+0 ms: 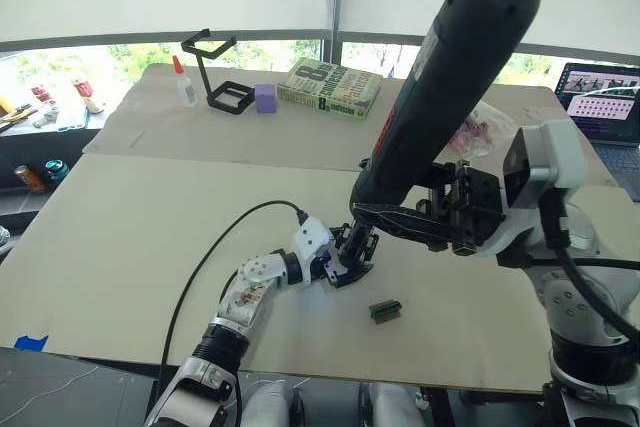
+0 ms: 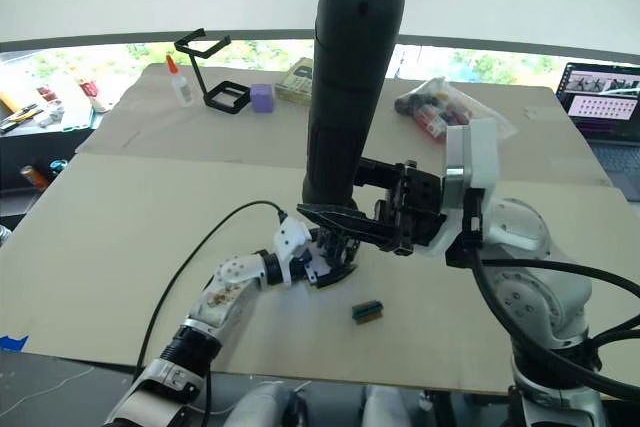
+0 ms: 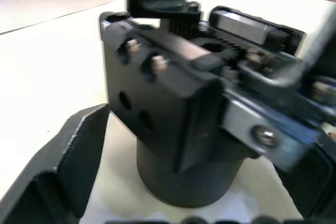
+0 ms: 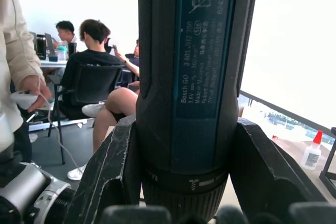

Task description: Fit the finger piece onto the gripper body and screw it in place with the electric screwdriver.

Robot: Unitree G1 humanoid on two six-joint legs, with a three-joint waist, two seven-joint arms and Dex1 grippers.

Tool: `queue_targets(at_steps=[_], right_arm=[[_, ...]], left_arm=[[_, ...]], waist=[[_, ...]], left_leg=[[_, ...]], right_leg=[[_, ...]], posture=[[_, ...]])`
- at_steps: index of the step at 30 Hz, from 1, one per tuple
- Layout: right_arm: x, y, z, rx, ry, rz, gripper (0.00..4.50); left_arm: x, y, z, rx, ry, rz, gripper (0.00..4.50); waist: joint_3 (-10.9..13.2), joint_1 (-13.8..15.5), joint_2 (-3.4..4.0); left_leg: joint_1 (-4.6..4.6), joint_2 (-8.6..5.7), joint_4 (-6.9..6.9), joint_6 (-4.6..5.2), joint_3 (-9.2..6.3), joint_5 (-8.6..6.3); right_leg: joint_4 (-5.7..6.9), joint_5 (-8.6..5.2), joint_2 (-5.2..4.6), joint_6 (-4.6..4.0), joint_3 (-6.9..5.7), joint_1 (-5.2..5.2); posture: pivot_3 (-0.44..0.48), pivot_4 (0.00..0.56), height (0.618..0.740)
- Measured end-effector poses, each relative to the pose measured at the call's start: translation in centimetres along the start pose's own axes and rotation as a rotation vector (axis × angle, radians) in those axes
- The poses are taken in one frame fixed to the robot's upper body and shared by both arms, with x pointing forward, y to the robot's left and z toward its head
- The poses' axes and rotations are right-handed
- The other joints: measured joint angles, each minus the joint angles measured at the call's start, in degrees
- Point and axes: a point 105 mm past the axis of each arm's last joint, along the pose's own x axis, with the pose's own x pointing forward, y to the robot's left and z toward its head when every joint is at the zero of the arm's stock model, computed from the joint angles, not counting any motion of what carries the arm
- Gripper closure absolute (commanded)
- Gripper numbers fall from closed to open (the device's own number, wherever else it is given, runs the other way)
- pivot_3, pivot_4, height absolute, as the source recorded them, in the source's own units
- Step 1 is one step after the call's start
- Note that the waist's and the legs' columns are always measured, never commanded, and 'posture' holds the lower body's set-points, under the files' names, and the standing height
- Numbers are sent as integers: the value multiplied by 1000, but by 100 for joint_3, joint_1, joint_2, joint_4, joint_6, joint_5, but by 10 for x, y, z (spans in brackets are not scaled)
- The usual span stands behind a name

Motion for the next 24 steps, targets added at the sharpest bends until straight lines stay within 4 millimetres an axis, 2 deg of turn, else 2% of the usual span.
queue_targets(at_steps=[2,4,6,8,12,14,16,19,24], right_arm=[[-7,0,10,0,35,-6,2571],[-21,-6,22,1,97,-47,2571],[-41,-15,32,19,170,-118,2571],[-67,-22,32,83,281,-195,2571],[-143,-33,10,354,647,-420,2571],[-181,-38,-3,446,873,-575,2571],[-210,-35,-19,502,1059,-635,2571],[-231,-30,-41,578,1174,-656,2571],[-259,-29,-72,667,1324,-743,2571]], left_arm=[[-11,0,-1,23,16,-2,52],[-30,1,-3,45,36,-3,52],[-52,5,-6,55,57,4,52],[-77,7,-8,39,70,11,52],[-144,-8,-12,-94,98,-86,52],[-164,-5,-7,-83,116,-94,52],[-176,2,3,-56,107,-74,52],[-191,2,7,-49,120,-75,52],[-200,8,14,-35,119,-46,52]], waist=[[1,-42,-1],[1,-71,-2],[1,-70,-2],[2,-68,-1],[11,-91,14],[26,-74,39],[33,-24,51],[52,-17,76],[66,-25,90]], left_leg=[[-1,1,-11,-5,3,2],[1,1,-34,-13,8,7],[1,3,-46,-22,6,12],[0,8,-54,-28,7,15],[-24,10,-44,-27,13,15],[-43,5,-32,-16,15,11],[-62,4,-8,-12,10,12],[-66,4,1,-10,10,11],[-94,2,-1,-29,13,23]], right_leg=[[0,0,-9,-1,-1,-12],[0,-3,-23,-6,-18,-25],[2,-9,-27,-17,-35,-31],[2,-14,-28,-25,-46,-36],[5,-20,-35,-34,-62,-55],[1,-40,-47,-70,-73,-61],[2,-41,-42,-69,-84,-66],[4,-38,-36,-64,-97,-67],[7,-12,-23,-20,-102,-101]], posture=[[0,150,740],[0,150,740],[0,150,740],[0,150,740],[0,150,740],[0,150,740],[0,150,740],[0,150,740],[0,150,740]])
